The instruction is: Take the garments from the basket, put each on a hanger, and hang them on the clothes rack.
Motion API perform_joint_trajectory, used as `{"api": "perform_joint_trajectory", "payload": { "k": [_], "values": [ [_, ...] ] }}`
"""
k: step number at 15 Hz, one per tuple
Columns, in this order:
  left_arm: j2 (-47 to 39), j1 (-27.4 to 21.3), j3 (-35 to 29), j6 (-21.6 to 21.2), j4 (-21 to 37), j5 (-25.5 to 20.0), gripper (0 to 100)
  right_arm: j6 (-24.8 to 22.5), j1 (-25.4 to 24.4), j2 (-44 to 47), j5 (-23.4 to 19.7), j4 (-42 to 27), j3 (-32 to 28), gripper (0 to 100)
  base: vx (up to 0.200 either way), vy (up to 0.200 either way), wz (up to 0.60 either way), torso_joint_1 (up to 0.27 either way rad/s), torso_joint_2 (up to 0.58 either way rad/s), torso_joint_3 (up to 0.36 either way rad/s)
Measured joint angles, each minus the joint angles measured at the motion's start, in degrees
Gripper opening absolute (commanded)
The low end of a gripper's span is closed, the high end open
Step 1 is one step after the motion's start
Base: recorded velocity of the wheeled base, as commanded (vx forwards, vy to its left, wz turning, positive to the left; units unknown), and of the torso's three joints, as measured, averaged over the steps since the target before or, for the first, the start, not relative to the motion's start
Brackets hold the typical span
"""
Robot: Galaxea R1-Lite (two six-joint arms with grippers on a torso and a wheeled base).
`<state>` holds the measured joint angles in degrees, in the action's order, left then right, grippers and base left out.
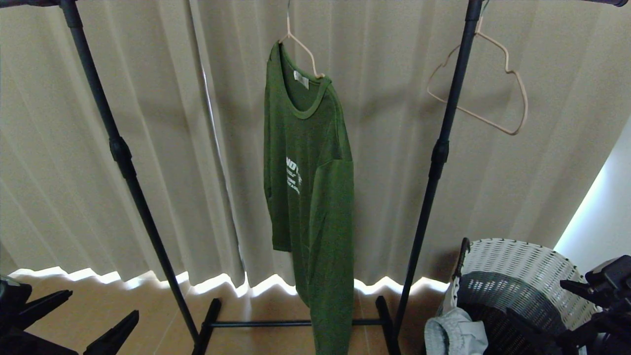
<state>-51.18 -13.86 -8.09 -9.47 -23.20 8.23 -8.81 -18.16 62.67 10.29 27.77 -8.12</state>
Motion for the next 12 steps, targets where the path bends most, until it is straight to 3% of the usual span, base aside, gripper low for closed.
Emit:
{"api": "perform_joint_trajectory", "payload": {
  "k": [4,7,12],
  "values": [
    [0.71,-0.22,-0.33,0.0,-0.06,-0.07,100,-3.5,0.0,0.2,-0.11,0.06,0.82,100,0.0,0.0,0.0,0.0,0.0,0.0],
    [1.15,-1.99,-0.2,0.0,0.0,-0.07,100,-14.4,0.0,1.27,-0.15,-1.15,0.49,100,0.0,0.0,0.0,0.0,0.0,0.0],
    [1.78,-2.4,-0.34,-0.02,0.02,-0.05,100,-20.03,-0.4,9.73,0.07,-1.12,-3.17,100,0.0,0.0,0.0,0.0,0.0,0.0]
  ]
}}
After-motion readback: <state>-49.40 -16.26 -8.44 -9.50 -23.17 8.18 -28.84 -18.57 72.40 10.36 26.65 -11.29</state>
